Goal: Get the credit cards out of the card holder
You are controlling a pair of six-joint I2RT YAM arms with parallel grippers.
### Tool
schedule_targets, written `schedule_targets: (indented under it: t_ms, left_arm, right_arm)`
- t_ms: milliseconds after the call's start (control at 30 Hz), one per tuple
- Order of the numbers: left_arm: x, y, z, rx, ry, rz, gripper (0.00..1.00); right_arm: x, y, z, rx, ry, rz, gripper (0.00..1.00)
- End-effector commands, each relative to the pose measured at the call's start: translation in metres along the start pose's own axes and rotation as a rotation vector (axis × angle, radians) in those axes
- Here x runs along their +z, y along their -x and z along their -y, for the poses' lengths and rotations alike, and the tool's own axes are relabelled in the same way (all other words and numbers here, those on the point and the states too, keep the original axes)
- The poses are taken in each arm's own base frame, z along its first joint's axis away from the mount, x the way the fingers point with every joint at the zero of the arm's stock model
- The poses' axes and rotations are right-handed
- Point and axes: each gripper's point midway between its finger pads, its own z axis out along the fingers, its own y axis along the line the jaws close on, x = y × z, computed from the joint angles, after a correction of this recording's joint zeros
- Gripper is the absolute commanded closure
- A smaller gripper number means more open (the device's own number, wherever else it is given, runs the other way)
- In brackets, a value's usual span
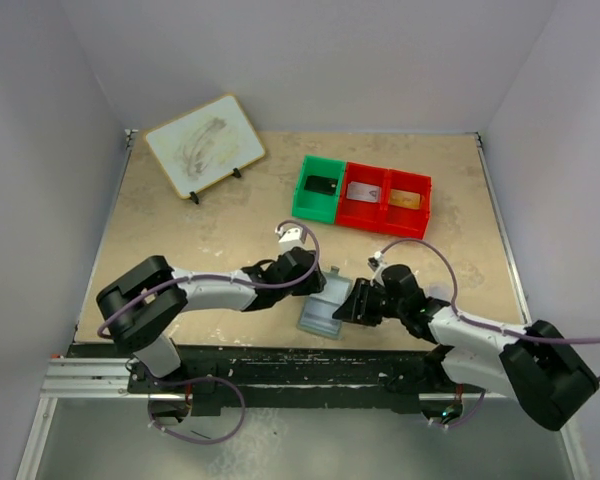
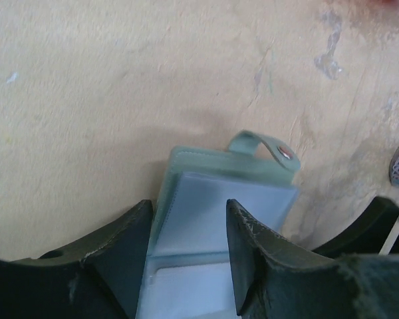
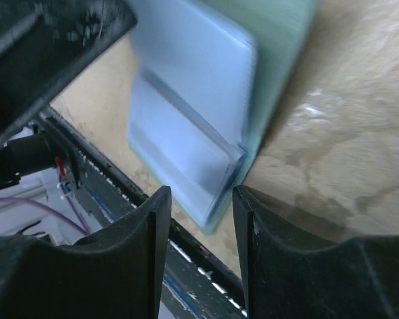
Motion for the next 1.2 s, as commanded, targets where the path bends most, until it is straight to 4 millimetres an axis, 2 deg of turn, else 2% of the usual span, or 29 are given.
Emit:
schedule_targets:
  t_ms: [0, 233, 367, 433, 533, 633, 733, 833, 967, 1033, 1167]
  left_arm:
    - [0.014, 0.025, 0.035, 0.041, -0.106, -0.001, 0.54]
    - [0.032, 0.022, 0.053, 0.12, -0.165, -0.094, 0.55]
    - [0.028, 0.031, 0.046, 0.145, -0.156, -0.09, 0.52]
    - [0.021, 0.044, 0.038, 0.148, -0.121, -0.056, 0.49]
    - [0.002, 0.066, 0.025, 0.15, -0.047, 0.018, 0.42]
    - [-0.02, 0.084, 0.017, 0.137, -0.007, 0.089, 0.36]
    - [-0.039, 0.097, 0.007, 0.069, 0.01, 0.173, 0.35]
    - [-0.058, 0.102, -0.016, -0.025, 0.053, 0.254, 0.35]
    - [-0.081, 0.098, -0.058, -0.069, 0.158, 0.319, 0.35]
    - [-0.094, 0.097, -0.08, -0.069, 0.226, 0.35, 0.35]
    - [-0.119, 0.102, -0.103, -0.097, 0.286, 0.411, 0.35]
  right_arm:
    - [0.011, -0.001, -0.026, 0.034, 0.103, 0.007, 0.55]
    - [0.037, 0.007, -0.061, 0.0, 0.151, 0.012, 0.54]
    - [0.043, 0.008, -0.075, -0.043, 0.135, 0.034, 0.54]
    - [0.04, 0.01, -0.069, -0.056, 0.091, 0.061, 0.54]
    - [0.025, 0.019, -0.065, -0.08, 0.049, 0.126, 0.52]
    - [0.011, 0.025, -0.067, -0.156, 0.044, 0.162, 0.49]
    - [0.006, 0.033, -0.071, -0.233, 0.021, 0.171, 0.49]
    - [0.011, 0.042, -0.083, -0.281, 0.013, 0.163, 0.5]
    - [0.025, 0.049, -0.086, -0.371, -0.109, 0.121, 0.49]
    - [0.031, 0.049, -0.083, -0.434, -0.185, 0.11, 0.46]
    - [0.04, 0.054, -0.068, -0.492, -0.33, 0.08, 0.43]
